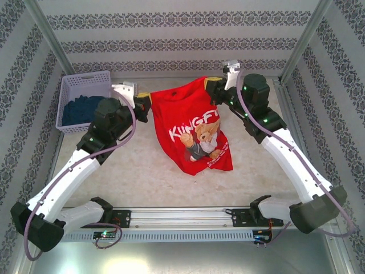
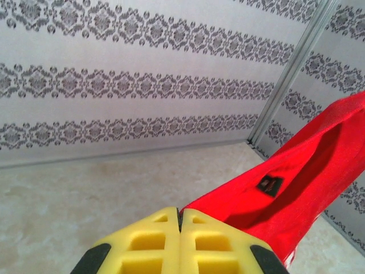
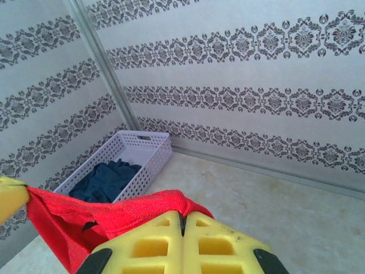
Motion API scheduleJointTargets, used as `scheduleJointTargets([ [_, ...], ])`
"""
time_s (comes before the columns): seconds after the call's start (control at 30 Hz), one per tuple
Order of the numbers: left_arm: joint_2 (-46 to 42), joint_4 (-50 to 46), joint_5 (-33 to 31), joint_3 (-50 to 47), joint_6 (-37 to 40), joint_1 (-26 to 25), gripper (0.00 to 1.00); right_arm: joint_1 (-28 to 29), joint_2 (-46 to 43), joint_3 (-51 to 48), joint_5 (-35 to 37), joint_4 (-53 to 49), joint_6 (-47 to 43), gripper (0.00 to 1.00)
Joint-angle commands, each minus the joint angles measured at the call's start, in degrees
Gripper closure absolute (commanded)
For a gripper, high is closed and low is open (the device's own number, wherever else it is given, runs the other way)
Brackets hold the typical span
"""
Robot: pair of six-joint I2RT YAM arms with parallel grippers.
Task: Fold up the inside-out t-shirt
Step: Flatten out the T-shirt at the center of the table.
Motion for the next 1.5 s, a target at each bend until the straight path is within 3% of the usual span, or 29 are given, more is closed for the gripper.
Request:
scheduleJointTargets([
  [0.0,2.3,-1.9,0.7,8.2,2.1,0.7,1.0,0.7,0.3,6.4,5.4,-1.6,-1.6,1.0],
  [0.17,4.8,-4.9,0.4,19.5,4.6,0.7,1.0,1.1,1.4,16.1,9.3,-3.6,-3.2,1.0],
  [0.37,7.8,-12.6,-0.1,34.4,11.0,0.2,1.0,6.3,0.2,24.7,19.0,-7.0,-15.3,1.0],
  [0.53,15.3,-20.6,2.1,47.3,13.9,-5.0,1.0,4.8,-1.7,31.9,29.1,-12.3,-22.2,1.0],
  [0.67,25.5,-25.0,5.9,57.4,11.8,-8.4,1.0,-3.0,-1.1,38.7,29.7,-17.2,-21.8,1.0],
  [0.77,34.5,-27.2,7.6,67.1,9.2,-8.5,1.0,-5.2,-0.3,44.3,29.9,-19.4,-22.7,1.0],
  [0.9,46.0,-33.3,7.3,84.0,9.0,-8.4,1.0,-4.5,0.4,50.4,26.8,-21.7,-22.0,1.0],
  [1.0,49.7,-35.0,5.6,89.6,8.8,-6.6,1.0,0.9,0.1,49.9,26.3,-21.9,-22.8,1.0],
  [1.17,47.2,-32.6,4.2,79.2,5.2,0.7,1.0,13.5,0.1,39.0,28.4,-17.7,-22.7,1.0],
  [1.27,42.8,-26.4,4.5,64.2,4.0,5.1,1.0,18.6,1.0,28.1,28.7,-13.6,-18.8,1.0],
  [1.4,38.8,-19.0,3.1,43.9,1.7,10.9,1.0,21.8,5.1,11.8,25.5,-6.0,-7.0,1.0],
  [1.47,38.1,-16.7,1.1,35.8,1.3,13.3,1.0,23.7,8.9,5.5,24.5,-3.0,-1.5,0.95],
])
